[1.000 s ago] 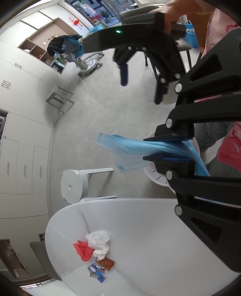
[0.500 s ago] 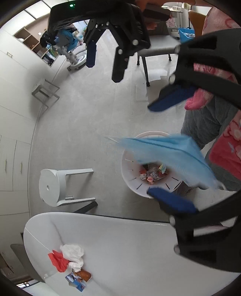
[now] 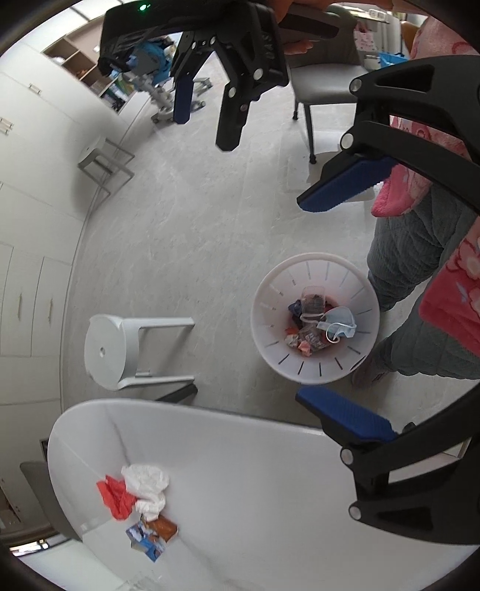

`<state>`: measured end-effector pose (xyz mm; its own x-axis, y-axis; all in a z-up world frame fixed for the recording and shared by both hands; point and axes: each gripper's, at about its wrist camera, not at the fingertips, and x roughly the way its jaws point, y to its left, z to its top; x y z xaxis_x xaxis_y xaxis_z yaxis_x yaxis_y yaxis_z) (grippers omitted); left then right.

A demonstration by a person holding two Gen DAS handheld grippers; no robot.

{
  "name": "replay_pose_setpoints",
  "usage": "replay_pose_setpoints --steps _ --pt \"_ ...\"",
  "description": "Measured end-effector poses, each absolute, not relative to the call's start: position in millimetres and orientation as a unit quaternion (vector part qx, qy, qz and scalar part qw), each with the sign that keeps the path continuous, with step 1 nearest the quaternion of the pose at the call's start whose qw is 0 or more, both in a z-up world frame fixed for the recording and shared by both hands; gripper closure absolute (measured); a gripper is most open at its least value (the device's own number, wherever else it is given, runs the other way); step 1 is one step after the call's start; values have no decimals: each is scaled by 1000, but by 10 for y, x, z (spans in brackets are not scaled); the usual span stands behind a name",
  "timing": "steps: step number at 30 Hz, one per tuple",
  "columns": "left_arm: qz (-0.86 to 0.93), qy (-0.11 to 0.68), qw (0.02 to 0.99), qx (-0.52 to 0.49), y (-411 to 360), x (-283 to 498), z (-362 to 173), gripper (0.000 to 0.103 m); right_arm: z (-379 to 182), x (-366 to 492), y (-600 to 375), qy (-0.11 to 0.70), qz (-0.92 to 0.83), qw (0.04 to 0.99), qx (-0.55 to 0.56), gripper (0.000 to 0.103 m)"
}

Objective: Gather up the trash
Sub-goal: 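Carry mask and yellow-blue paper to the wastebasket and release both, then move both tools back over the table toward the remaining trash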

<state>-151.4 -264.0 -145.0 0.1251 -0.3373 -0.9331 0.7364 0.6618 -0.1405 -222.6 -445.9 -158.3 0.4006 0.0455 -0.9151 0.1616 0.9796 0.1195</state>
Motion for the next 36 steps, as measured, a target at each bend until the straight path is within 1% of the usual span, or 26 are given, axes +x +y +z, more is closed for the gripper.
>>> replay_pose_setpoints --steps 9,17,24,28,32,36 --pt "-312 531 773 152 -2446 -1194 -1174 10 -1352 -1836 -4389 515 8 854 70 2" --pt "-218 522 820 90 -1801 -451 -1023 10 -1148 -990 -3998 481 64 872 57 2" --pt "-183 510 837 75 -1309 186 -1015 10 -1161 -202 -3553 477 88 872 69 2" --pt "-178 493 844 109 -1192 640 -1078 10 -1181 201 -3332 483 86 869 62 2" --pt "-182 487 843 137 -1184 1275 -1250 10 -1230 582 -3213 492 69 865 68 2" --pt "-193 491 840 129 -1266 1854 -1472 10 -1304 888 -3210 499 50 861 86 2"
